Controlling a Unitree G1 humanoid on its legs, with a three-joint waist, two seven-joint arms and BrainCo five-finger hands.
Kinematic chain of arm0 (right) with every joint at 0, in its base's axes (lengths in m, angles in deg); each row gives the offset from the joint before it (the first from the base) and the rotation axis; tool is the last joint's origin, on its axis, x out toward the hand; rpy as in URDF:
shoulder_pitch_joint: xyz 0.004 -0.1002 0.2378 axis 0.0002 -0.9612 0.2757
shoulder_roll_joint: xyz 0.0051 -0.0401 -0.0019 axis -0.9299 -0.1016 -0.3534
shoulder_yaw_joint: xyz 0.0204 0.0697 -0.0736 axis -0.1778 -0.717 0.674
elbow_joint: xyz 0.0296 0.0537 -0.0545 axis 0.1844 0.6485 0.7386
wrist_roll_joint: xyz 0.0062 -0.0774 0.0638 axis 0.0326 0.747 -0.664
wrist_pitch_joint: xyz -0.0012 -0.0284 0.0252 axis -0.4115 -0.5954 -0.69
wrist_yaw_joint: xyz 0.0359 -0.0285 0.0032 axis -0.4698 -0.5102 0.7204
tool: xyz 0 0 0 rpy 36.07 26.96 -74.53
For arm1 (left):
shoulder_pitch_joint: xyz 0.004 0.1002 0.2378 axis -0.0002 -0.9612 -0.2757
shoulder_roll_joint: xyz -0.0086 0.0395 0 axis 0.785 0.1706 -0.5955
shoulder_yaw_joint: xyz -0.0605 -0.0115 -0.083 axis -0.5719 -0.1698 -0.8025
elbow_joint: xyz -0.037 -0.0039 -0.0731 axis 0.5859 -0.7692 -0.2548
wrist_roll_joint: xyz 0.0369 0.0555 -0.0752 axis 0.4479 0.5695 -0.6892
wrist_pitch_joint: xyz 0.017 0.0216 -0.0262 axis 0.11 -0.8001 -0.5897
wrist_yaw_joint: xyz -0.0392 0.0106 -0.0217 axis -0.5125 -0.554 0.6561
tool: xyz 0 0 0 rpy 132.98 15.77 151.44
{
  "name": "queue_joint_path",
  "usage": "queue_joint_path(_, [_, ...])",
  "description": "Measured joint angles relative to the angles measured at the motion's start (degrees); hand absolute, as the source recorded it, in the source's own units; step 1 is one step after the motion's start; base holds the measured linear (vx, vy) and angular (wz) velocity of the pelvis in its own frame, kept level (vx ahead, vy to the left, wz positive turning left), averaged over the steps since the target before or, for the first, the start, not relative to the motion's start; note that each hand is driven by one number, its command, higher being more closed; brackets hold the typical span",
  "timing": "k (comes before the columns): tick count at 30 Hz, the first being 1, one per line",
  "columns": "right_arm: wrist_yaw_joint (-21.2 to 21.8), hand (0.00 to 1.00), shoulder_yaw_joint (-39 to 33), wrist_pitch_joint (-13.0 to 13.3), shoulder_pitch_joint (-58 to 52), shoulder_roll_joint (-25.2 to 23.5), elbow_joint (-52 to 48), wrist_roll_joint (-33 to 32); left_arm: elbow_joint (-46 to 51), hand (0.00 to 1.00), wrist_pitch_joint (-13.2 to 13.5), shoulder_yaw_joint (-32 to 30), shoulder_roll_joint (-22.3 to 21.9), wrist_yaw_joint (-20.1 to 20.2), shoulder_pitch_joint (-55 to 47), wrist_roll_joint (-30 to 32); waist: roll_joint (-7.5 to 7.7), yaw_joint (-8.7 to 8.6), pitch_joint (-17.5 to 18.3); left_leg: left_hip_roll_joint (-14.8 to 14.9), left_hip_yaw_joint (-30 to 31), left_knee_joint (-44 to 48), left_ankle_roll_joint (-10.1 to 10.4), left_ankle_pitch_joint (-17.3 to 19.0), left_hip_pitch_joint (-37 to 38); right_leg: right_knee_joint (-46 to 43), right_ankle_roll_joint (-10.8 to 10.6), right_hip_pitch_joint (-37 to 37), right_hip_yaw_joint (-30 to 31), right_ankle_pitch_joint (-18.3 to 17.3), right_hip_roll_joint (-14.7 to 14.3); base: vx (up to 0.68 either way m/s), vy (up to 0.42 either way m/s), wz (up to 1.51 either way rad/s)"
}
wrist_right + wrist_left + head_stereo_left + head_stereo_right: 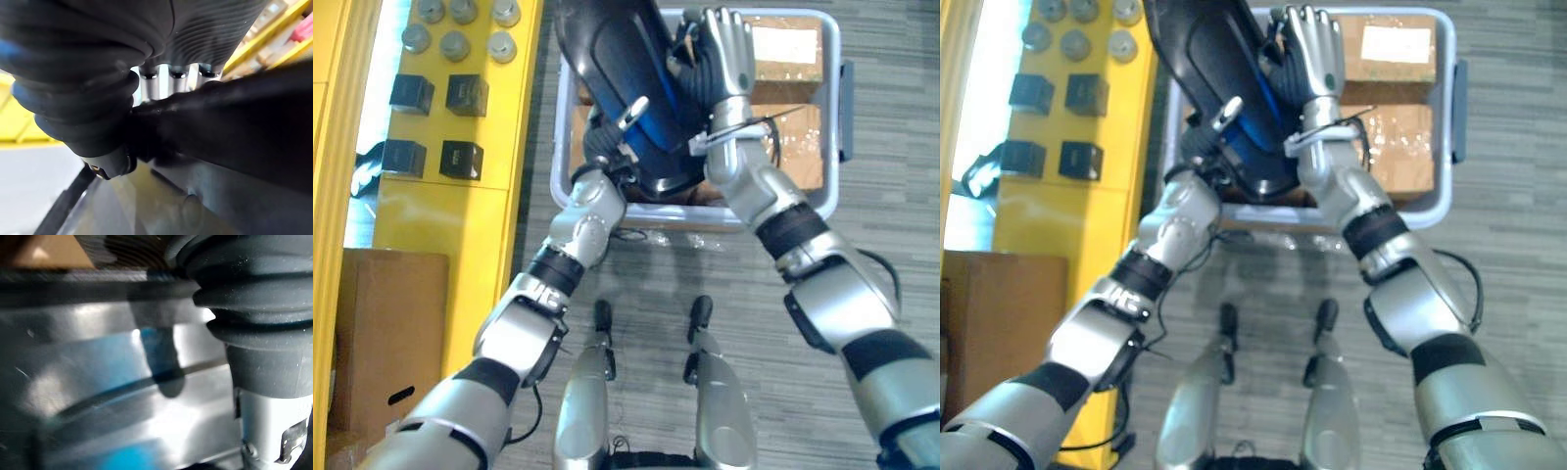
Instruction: Walk over and take plastic housings, then place them on the shelf
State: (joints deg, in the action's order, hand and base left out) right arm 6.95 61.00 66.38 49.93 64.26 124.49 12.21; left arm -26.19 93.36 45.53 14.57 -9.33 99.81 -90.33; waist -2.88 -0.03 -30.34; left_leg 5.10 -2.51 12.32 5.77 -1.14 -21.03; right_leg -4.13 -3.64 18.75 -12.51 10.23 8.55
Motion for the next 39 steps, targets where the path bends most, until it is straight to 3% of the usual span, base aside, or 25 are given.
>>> queue_joint_path(3, [-0.7,1.0,-1.9,0.0,-4.1,-1.6,-4.3,-0.5,0.0,1.0,2.3,-0.4,-0.1,1.8,-1.8,-1.9,2.21,-0.74,0.7,0.0,-0.6,-0.3,-0.1,0.3,1.5,0.8,0.0,-1.5,0.3,0.0,0.0,0.04,0.022,-0.05])
queue_joint_path(5, [-1.4,1.0,-2.3,0.1,-5.8,-1.6,-6.3,-0.5,0.0,1.0,2.3,-0.3,-0.3,4.6,-2.7,-2.0,2.76,-0.92,0.7,0.0,-0.8,-0.3,-0.3,0.7,2.4,1.4,-0.1,-2.6,0.3,0.1,0.0,0.03,0.029,-0.05])
queue_joint_path(10, [-1.8,1.0,-2.3,0.2,-9.8,-1.6,-11.6,-0.5,0.7,1.0,3.6,0.2,0.5,10.8,-6.1,-2.1,2.88,-1.07,0.7,0.2,-1.4,-0.8,-0.1,1.2,5.1,2.4,-0.1,-5.1,0.5,0.1,-0.2,0.03,0.018,-0.06])
queue_joint_path(14, [-2.0,1.0,-2.5,1.0,-14.8,-1.6,-19.2,-0.6,5.7,1.0,7.0,0.3,1.9,15.6,-11.8,-2.0,3.06,-1.18,0.8,0.6,-1.6,-1.7,0.2,1.5,8.4,3.3,-0.1,-8.4,0.5,0.1,-0.8,0.05,-0.003,-0.03])
queue_joint_path(17, [-2.8,1.0,-2.7,1.1,-18.7,-1.9,-24.7,-1.0,10.9,1.0,7.4,0.4,2.8,16.7,-15.9,-0.7,3.54,-1.15,1.1,0.8,-2.0,-1.9,0.3,2.0,10.8,4.3,-0.1,-10.9,0.6,0.0,-1.0,0.03,0.007,-0.05])
queue_joint_path(21, [-2.7,1.0,-4.2,2.6,-27.3,-4.1,-32.1,-2.2,19.0,1.0,7.3,1.0,3.6,17.0,-23.9,2.7,6.13,-0.98,4.1,1.3,-2.9,-1.9,0.1,3.5,13.2,6.1,0.0,-13.7,1.0,-0.2,-1.6,0.03,0.004,-0.11])
queue_joint_path(22, [-2.5,0.0,-4.6,3.4,-30.1,-4.4,-33.5,-2.6,20.2,1.0,7.3,1.7,3.6,17.0,-25.9,3.1,6.67,-0.97,5.7,1.4,-2.9,-1.9,0.2,3.7,13.2,6.6,0.0,-14.0,0.9,-0.2,-1.7,0.07,-0.001,0.0])
queue_joint_path(28, [4.6,0.0,-3.3,8.3,-43.3,-5.0,-39.6,-5.2,28.5,1.0,6.0,2.3,1.2,16.4,-41.6,5.9,6.17,-0.89,14.1,1.3,-3.4,-4.3,0.7,4.5,18.5,8.6,-0.4,-19.1,0.2,-1.2,-1.7,0.09,0.011,0.0])
queue_joint_path(32, [9.9,0.0,-3.4,9.2,-47.9,-4.6,-41.1,-12.4,33.3,1.0,3.8,1.3,0.5,12.2,-47.2,15.8,5.24,-0.54,17.6,1.2,-3.0,-5.6,0.8,4.7,21.4,8.6,-0.7,-21.6,-0.4,-2.0,-1.6,0.04,0.018,0.06])
queue_joint_path(35, [14.2,0.0,-5.2,6.5,-52.1,-3.9,-46.2,-19.7,40.3,1.0,0.8,-0.4,0.4,8.6,-50.8,31.0,5.1,-0.35,18.8,1.1,-2.9,-6.0,0.8,4.7,23.0,8.6,-0.8,-23.1,-0.7,-2.5,-1.6,-0.01,0.006,0.01])
queue_joint_path(39, [18.5,0.0,-8.2,3.2,-58.8,-1.9,-56.4,-26.0,48.7,1.0,-0.7,-0.7,0.5,7.1,-54.2,43.4,4.84,-0.23,20.7,1.1,-3.0,-6.3,0.9,4.7,23.5,8.5,-0.8,-23.2,-0.7,-2.9,-1.6,-0.01,0.01,0.0])
